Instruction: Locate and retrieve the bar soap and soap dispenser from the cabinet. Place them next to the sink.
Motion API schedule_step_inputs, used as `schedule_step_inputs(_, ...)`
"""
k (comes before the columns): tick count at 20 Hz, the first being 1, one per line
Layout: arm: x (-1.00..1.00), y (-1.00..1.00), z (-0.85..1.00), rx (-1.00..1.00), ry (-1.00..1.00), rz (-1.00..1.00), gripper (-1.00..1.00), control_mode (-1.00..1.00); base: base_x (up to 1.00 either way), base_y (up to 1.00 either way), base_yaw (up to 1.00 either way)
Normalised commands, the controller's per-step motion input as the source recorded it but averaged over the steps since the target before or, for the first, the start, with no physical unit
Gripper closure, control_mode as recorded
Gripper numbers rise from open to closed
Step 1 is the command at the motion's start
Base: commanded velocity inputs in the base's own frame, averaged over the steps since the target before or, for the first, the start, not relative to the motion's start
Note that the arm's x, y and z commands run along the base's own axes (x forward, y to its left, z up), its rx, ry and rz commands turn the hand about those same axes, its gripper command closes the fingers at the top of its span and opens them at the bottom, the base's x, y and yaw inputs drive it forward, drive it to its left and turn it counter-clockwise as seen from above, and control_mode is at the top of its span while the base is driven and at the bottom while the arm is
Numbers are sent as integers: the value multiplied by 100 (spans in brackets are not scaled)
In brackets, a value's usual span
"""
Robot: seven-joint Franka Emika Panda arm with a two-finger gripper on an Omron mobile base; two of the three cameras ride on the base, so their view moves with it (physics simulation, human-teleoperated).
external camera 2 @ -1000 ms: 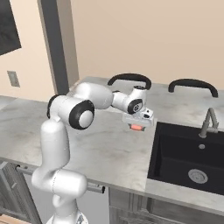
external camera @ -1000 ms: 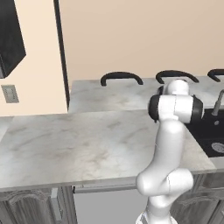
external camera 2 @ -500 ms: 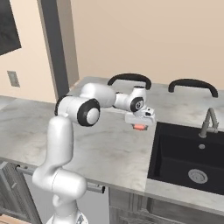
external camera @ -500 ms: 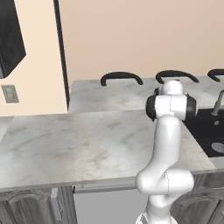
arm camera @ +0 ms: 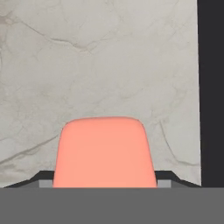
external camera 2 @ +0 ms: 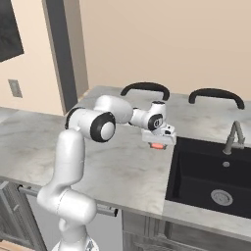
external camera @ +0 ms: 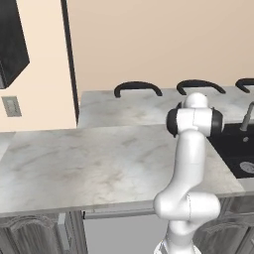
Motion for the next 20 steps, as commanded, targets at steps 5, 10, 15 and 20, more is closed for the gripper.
schedule_step_inputs(5,0,0,-12,4,0,-1,-100,-100,0,0,0)
schedule_step_inputs(10,0,0,0,0,2,0,-100,-100,0,0,0)
schedule_step_inputs(15,0,0,-5,0,3,0,-100,-100,0,0,0)
schedule_step_inputs(20,-7,0,0,0,-1,-3,-100,-100,0,0,0)
